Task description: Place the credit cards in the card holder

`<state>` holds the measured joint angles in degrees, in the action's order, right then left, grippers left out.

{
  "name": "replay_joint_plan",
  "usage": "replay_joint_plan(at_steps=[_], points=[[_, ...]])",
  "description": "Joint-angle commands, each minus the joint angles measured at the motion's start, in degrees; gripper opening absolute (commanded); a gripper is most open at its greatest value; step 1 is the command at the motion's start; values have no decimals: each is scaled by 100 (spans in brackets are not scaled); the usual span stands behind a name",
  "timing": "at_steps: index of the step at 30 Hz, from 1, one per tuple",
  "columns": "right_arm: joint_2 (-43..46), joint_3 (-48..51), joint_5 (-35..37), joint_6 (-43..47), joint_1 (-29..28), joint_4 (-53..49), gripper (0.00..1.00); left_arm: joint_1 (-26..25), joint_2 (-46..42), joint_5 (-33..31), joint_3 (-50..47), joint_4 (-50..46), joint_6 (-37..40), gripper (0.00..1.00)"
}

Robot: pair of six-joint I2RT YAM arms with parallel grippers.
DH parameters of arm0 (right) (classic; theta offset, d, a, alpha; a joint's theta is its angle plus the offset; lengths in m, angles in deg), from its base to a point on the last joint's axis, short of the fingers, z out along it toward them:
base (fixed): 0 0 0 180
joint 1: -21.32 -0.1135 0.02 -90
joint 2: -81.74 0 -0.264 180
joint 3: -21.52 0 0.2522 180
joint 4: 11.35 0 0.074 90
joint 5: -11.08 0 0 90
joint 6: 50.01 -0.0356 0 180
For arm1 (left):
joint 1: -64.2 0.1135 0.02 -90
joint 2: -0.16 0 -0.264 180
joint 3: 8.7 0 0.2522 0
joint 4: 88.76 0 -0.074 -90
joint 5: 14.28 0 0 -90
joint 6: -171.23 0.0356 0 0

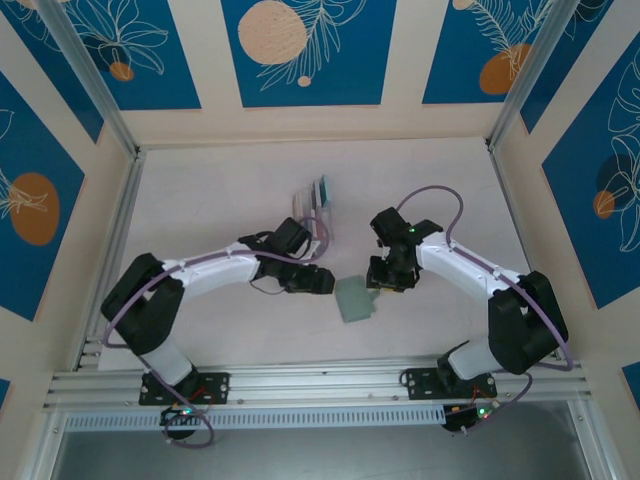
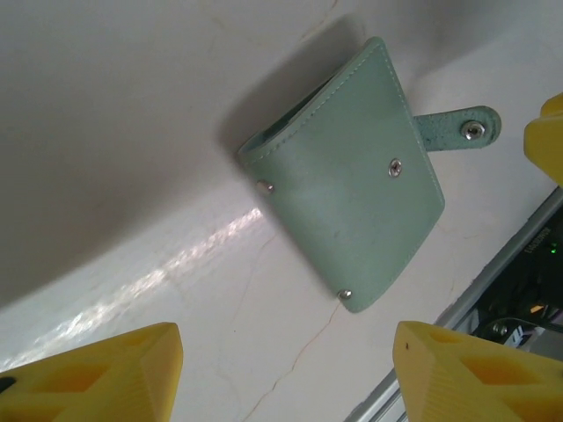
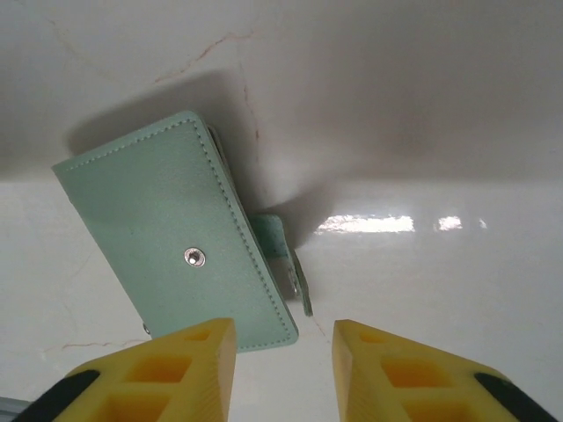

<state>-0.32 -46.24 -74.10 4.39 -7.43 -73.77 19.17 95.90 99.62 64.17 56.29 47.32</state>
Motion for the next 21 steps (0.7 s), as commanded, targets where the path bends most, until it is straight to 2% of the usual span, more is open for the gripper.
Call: replay_joint_plan(at_steps=[1, 10, 21], points=[[5, 169, -467, 117, 151, 261, 30, -175, 338, -259, 441, -306, 178, 65], [-161, 328, -559, 198, 308, 385, 24, -472, 924, -445, 865, -504, 356, 65], [-183, 372, -614, 193, 331, 376, 8, -808, 1447, -890, 1285, -919, 714, 63]])
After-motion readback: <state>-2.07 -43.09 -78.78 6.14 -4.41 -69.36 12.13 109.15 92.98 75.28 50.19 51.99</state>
